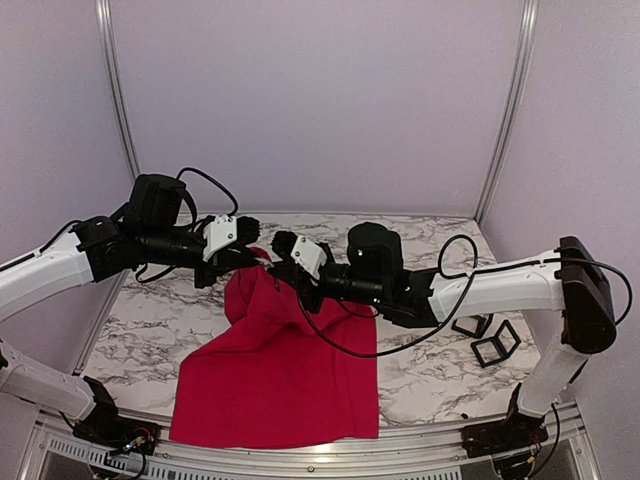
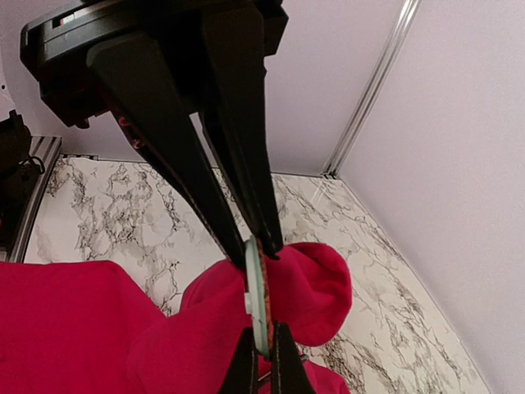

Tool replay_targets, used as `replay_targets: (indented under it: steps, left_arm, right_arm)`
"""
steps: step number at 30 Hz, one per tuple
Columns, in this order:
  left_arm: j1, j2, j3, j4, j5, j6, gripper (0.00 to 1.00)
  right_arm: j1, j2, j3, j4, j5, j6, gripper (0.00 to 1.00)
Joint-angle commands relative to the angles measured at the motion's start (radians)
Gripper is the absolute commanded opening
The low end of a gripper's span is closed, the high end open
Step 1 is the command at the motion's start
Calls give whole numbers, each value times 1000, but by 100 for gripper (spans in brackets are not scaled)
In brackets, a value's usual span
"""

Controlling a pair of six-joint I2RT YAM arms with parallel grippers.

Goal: Remove the brooch from the garment
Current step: Pass from the right arm to the left, then adjust the flattened clothing at the center of the board.

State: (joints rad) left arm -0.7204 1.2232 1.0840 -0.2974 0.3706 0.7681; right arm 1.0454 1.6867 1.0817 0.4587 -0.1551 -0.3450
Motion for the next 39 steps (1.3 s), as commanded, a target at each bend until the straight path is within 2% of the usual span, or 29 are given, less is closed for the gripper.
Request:
replay_targets:
  steps: [1, 4, 9, 14, 18, 22, 24, 28, 33, 39]
  left_arm:
    - [-13, 19, 19, -10, 15, -8, 6]
    - [-15, 22, 19, -13, 22, -17, 0]
    - [-19, 26, 3, 10, 17, -99, 0]
    - [-19, 25, -30, 80, -38, -318, 0]
    - [-18, 28, -39, 87, -122, -463, 0]
    - [-16, 64, -4, 43, -245, -591, 0]
    - [-16, 93, 23, 21, -317, -645, 0]
    - [-13, 158, 83, -13, -341, -727, 0]
    - [3, 227, 153, -46, -333, -825, 0]
    - [12, 266, 197, -76, -295, -866, 0]
  right_arm:
    - [16, 19, 50, 9, -4, -7, 0]
    - [16, 24, 55, 9, -2, 0, 0]
    - [16, 35, 68, 7, 27, 32, 0]
    - [15, 42, 75, 5, 68, 96, 33]
    - [16, 27, 54, 27, 131, 153, 54]
    - [15, 13, 20, 44, 249, 237, 68]
    - [16, 18, 20, 34, 264, 275, 71]
    - [23, 53, 41, 18, 278, 389, 69]
    - [61, 115, 72, 9, 351, 439, 65]
    - [80, 183, 117, -26, 482, 484, 63]
